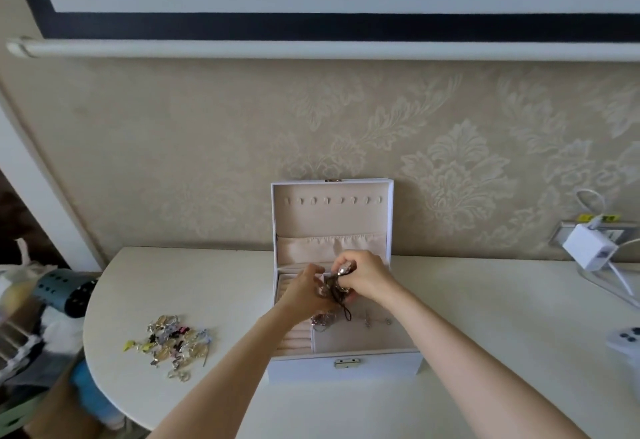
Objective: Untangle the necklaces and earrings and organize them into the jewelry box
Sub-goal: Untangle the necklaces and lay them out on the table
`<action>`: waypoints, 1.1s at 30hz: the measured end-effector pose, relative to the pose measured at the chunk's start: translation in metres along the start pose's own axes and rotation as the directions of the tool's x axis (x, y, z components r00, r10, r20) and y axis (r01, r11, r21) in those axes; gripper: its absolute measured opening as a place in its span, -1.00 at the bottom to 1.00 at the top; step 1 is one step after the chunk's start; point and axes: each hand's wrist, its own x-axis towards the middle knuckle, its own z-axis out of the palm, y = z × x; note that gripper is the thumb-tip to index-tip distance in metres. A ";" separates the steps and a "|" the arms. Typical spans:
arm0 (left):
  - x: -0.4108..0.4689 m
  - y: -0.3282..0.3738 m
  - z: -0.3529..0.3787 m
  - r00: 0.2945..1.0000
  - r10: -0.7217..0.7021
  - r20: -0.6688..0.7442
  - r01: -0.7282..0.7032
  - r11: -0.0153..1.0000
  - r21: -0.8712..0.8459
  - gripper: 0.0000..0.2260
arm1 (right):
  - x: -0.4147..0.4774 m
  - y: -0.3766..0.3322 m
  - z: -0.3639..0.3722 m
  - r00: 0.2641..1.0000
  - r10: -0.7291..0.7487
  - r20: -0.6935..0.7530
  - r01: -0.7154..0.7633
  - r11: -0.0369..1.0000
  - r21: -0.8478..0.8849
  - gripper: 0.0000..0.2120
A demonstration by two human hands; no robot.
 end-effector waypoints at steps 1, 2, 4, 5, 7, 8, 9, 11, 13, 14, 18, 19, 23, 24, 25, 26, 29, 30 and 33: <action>-0.003 0.003 -0.002 0.998 0.018 0.055 -0.009 0.988 -0.153 -0.44 | 0.001 -0.007 0.001 0.999 -0.032 0.014 0.033 0.999 -0.005 -0.76; -0.006 0.006 -0.005 0.993 0.044 0.107 -0.010 0.956 -0.294 -0.44 | 0.002 -0.013 0.001 0.997 -0.067 0.041 0.068 0.997 -0.025 -0.75; -0.011 0.010 -0.011 0.984 0.087 0.154 -0.002 0.877 -0.480 -0.49 | 0.004 -0.021 0.000 0.983 -0.123 0.139 0.134 0.988 -0.071 -0.68; -0.013 0.010 -0.014 0.981 0.099 0.168 0.007 0.845 -0.535 -0.52 | 0.003 -0.023 -0.002 0.972 -0.148 0.185 0.162 0.985 -0.064 -0.61; -0.015 0.008 -0.018 0.976 0.104 0.189 0.028 0.807 -0.590 -0.64 | 0.001 -0.027 -0.010 0.955 -0.202 0.219 0.198 0.979 0.040 -0.44; -0.015 0.008 -0.020 0.979 0.084 0.187 0.049 0.789 -0.613 -0.72 | -0.001 -0.028 -0.015 0.956 -0.221 0.191 0.201 0.972 0.119 -0.42; -0.016 0.010 -0.023 0.984 0.047 0.170 0.075 0.760 -0.646 -0.79 | -0.002 -0.026 -0.018 0.968 -0.226 0.108 0.205 0.963 0.175 -0.45; -0.017 0.016 -0.027 0.992 -0.037 0.120 0.114 0.673 -0.731 -0.86 | 0.002 -0.013 -0.022 0.970 -0.185 -0.160 0.202 0.974 0.098 -0.61; -0.019 0.024 -0.031 0.992 -0.094 0.079 0.119 0.579 -0.806 -0.90 | 0.003 0.007 -0.022 0.943 -0.141 -0.303 0.071 0.971 -0.231 -0.70; -0.019 0.027 -0.032 0.992 -0.105 0.066 0.112 0.533 -0.839 -0.91 | 0.002 0.019 -0.019 0.948 -0.127 -0.292 0.017 0.936 -0.350 -0.72; -0.020 0.045 -0.035 0.987 -0.134 -0.089 -0.040 0.336 -0.941 -0.87 | -0.019 0.039 -0.001 0.978 -0.207 -0.017 0.178 0.877 -0.446 -0.91; -0.020 0.049 -0.036 0.974 -0.161 -0.158 -0.105 0.292 -0.950 -0.86 | -0.024 0.039 0.007 0.955 -0.287 0.073 0.286 0.830 -0.480 -0.85; -0.023 0.052 -0.041 0.896 -0.246 -0.370 -0.301 0.277 -0.913 -0.83 | -0.031 0.028 0.055 0.783 -0.500 0.369 0.622 0.637 -0.456 -0.52; -0.023 0.050 -0.043 0.887 -0.261 -0.381 -0.315 0.263 -0.912 -0.84 | -0.030 0.025 0.067 0.748 -0.511 0.425 0.664 0.594 -0.454 -0.52; -0.024 0.048 -0.044 0.882 -0.275 -0.382 -0.323 0.237 -0.916 -0.85 | -0.030 0.022 0.077 0.727 -0.507 0.463 0.686 0.560 -0.464 -0.55; -0.026 0.045 -0.046 0.879 -0.287 -0.381 -0.330 0.211 -0.920 -0.85 | -0.030 0.020 0.084 0.723 -0.500 0.477 0.691 0.539 -0.481 -0.59; -0.033 0.037 -0.051 0.867 -0.316 -0.385 -0.348 0.168 -0.922 -0.85 | -0.026 0.019 0.094 0.716 -0.555 0.424 0.693 0.494 -0.525 -0.70; -0.034 0.033 -0.053 0.862 -0.320 -0.392 -0.358 0.163 -0.919 -0.85 | -0.024 0.020 0.097 0.709 -0.573 0.410 0.694 0.468 -0.546 -0.71; -0.038 0.024 -0.056 0.852 -0.340 -0.398 -0.355 0.185 -0.917 -0.85 | -0.024 0.023 0.101 0.739 -0.566 0.365 0.656 0.485 -0.578 -0.72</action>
